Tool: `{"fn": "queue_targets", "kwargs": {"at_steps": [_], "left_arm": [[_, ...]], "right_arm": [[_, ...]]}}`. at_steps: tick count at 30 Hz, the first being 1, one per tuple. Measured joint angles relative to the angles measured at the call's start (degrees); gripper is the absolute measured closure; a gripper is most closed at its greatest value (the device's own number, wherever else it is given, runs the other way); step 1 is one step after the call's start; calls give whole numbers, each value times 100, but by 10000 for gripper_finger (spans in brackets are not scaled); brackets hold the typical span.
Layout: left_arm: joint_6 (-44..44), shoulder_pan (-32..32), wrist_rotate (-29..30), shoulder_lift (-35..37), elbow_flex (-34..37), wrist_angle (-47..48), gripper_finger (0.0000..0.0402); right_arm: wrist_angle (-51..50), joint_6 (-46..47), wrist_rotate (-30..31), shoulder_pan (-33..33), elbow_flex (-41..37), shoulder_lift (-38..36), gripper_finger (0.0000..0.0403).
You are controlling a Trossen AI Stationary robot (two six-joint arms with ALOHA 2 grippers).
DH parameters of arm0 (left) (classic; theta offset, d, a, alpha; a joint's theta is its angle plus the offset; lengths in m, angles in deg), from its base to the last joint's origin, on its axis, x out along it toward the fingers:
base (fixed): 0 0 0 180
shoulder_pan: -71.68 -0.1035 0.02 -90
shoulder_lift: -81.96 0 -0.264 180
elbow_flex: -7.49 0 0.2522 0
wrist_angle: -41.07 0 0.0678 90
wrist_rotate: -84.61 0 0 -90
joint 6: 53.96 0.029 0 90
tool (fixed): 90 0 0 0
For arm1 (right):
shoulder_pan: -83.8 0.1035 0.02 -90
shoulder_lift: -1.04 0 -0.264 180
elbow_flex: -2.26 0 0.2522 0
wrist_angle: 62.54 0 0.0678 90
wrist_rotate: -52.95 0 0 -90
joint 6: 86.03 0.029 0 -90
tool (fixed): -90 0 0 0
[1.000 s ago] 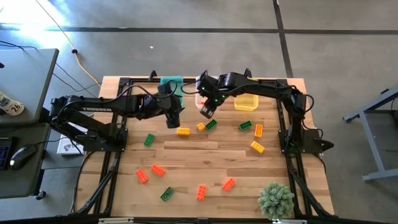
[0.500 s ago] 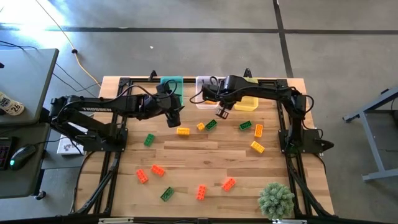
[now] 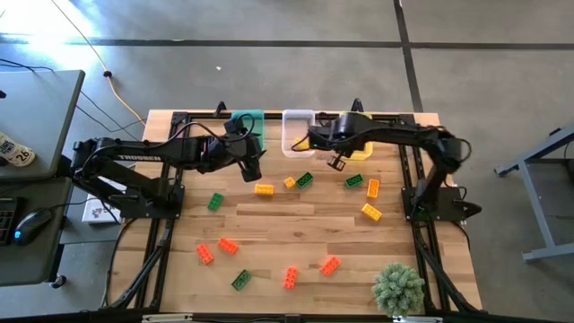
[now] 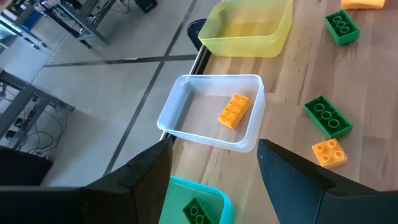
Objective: Sort & place blocks by color
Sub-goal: Put the orange game piece into the yellow bin
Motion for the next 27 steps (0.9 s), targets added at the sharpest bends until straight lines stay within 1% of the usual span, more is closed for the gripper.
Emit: {"fn": "queue_targets", "kwargs": {"at_steps": [7,12,21,27], "left_arm": [[-106,0,2,0,0,-4,177],[-490,0,13,0,2,-4,177],[-1391,0,20,0,2,62,177],[-1824,0,20,0,2,70,177]], "right_arm": [[1888,5,-155,-504,-1608,-1276,326],[3128,50,-713,-1079,-2514,-1825,326],[4828,298,-1893,-2183,-3778,-1927,325],[5389,310,-2435,-2752,-4085,-1927,325]]}}
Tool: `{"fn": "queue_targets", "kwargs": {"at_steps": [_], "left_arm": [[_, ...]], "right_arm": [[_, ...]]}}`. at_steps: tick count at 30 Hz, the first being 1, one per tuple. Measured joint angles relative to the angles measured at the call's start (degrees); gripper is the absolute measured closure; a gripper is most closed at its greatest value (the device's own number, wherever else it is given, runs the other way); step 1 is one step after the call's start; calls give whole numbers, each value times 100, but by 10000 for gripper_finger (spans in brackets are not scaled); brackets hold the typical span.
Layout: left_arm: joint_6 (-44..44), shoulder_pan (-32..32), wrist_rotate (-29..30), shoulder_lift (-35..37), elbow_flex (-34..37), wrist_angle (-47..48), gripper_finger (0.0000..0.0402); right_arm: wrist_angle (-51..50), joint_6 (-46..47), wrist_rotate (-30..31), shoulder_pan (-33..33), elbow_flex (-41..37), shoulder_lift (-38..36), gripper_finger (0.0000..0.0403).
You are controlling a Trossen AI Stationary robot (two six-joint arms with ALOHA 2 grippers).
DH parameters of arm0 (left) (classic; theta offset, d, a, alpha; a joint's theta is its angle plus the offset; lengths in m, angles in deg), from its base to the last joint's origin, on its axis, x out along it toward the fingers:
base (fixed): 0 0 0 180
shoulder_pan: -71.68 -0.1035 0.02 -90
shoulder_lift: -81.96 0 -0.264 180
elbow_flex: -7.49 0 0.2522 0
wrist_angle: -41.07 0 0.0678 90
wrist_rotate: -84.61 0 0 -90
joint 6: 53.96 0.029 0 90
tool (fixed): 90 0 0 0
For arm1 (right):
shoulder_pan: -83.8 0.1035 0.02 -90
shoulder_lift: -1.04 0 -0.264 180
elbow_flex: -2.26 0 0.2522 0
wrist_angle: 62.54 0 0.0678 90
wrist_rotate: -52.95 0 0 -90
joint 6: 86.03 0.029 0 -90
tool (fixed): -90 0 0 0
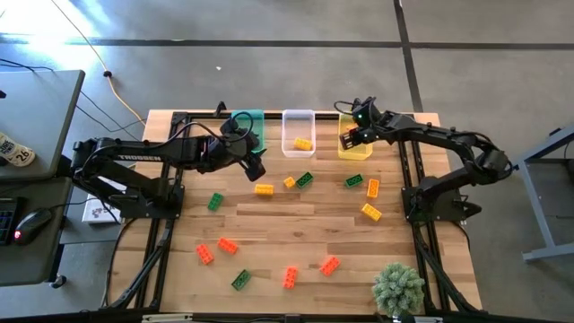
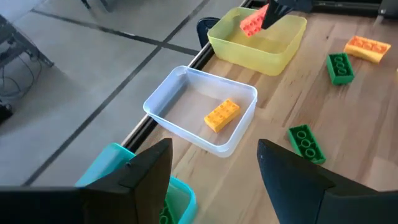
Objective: Sort & place blocks by color
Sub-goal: Put the orange game piece into the yellow bin, then put the green game piece into the green bin
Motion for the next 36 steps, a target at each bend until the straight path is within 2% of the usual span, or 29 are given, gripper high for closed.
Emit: {"fn": "queue_targets", "kwargs": {"at_steps": [9,20,23,30,36], "left_arm": [[-635,0,151,0,0,274,177],[-875,0,142,0,0,482,177],[-878,0,132,0,0,653,177],[-1178,-29,171,0,0,1076,177],[-1610,-151,131,0,0,1272,177]], "right_arm": [[33,-433,-496,-439,-29,90,312],[5,-616,-592,-467,6,89,208],[-12,-793,-1044,-468,145,87,195],[51,-988,-2511,-251,475,85,192],[579,-1033,-2883,310,520,85,192]]}}
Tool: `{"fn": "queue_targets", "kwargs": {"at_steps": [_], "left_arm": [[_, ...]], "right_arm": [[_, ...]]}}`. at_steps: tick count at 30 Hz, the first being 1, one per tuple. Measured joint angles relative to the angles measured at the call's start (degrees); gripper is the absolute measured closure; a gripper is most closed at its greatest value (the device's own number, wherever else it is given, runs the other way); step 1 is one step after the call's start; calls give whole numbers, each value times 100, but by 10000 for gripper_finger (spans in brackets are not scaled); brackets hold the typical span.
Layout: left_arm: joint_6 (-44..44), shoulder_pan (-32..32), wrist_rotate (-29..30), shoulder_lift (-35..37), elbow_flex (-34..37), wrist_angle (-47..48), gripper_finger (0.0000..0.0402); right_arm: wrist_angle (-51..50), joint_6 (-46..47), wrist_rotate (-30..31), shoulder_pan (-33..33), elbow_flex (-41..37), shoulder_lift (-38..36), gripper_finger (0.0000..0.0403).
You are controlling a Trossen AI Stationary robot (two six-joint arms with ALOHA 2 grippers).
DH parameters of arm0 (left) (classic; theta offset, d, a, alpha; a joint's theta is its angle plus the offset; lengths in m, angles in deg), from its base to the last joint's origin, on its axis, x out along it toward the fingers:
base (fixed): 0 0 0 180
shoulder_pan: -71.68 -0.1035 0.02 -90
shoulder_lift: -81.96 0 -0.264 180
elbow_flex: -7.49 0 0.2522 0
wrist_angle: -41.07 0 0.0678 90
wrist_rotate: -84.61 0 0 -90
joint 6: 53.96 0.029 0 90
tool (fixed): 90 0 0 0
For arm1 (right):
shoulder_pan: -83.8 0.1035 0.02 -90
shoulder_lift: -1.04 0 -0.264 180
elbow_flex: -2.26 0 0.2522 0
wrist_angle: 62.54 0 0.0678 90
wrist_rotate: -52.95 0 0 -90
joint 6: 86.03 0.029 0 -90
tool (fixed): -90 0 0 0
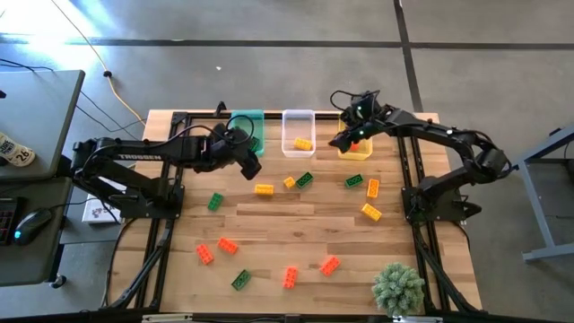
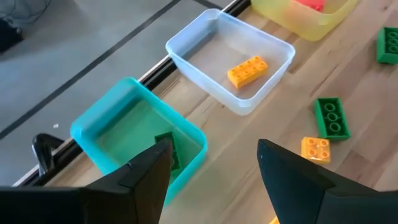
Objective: Sort & place blocks by color
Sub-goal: Put the green game piece into the green bin
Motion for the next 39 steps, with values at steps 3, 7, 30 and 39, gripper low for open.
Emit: {"fn": "queue_targets", "kwargs": {"at_steps": [3,7,30,39], "left_arm": [[-2,-49,-2,0,0,98,177],[-31,-124,-48,0,0,249,177],[-194,-291,-1178,0,2,359,177],[-103,-291,-1176,-2,2,359,177]], "right_arm": [[383,191,153,317,0,0,192],[940,-260,138,679,0,0,192],[2202,-3555,147,1970,0,729,192],[2165,-3803,158,2162,0,1425,192]]}}
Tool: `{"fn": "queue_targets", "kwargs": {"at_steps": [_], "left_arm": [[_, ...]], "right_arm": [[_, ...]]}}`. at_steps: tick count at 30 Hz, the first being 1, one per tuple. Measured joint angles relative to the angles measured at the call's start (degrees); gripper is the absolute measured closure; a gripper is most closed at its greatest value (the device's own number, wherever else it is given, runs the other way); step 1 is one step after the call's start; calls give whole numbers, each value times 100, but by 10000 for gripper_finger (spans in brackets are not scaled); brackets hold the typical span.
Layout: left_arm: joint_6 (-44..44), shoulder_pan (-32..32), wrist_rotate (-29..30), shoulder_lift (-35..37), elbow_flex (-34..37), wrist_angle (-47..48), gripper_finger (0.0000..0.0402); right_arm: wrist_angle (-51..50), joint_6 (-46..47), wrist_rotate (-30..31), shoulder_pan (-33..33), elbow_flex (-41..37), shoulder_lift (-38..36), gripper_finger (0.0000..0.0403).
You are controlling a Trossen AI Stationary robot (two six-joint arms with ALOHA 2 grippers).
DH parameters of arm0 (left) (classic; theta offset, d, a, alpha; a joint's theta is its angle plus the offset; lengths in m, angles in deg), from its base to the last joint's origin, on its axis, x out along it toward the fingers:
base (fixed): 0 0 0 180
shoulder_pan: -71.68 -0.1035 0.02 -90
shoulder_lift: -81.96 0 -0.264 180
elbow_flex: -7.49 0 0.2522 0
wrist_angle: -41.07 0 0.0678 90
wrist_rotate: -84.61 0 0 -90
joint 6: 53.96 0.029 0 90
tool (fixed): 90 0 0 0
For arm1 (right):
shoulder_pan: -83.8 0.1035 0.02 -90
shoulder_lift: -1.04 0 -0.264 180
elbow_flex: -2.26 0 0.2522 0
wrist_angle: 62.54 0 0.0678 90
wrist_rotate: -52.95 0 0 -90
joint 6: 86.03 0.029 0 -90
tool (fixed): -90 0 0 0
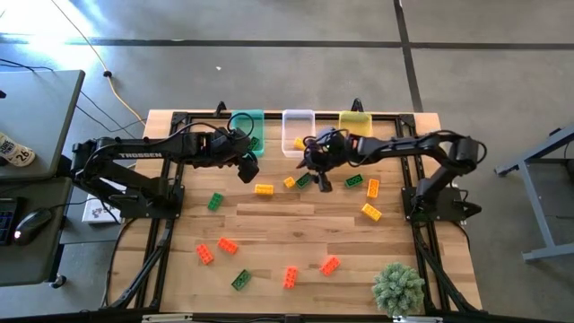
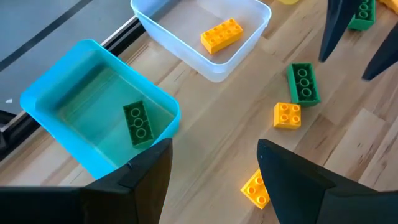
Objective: Sort & place blocks by color
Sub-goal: Put the green game piece into the green bin
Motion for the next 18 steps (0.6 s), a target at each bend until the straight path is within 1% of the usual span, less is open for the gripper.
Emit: {"fn": "queue_targets", "kwargs": {"at_steps": [5,12,16,18], "left_arm": [[0,0,2,2,0,-2,177],[-32,0,4,1,0,-2,177],[-40,0,4,0,0,-2,177],[-42,-2,4,0,0,-2,177]], "right_arm": [[-20,-31,57,1,0,365,192],[-89,-619,275,22,0,700,192],[-105,-724,286,23,0,829,192],[-161,-926,417,23,0,871,192]]}}
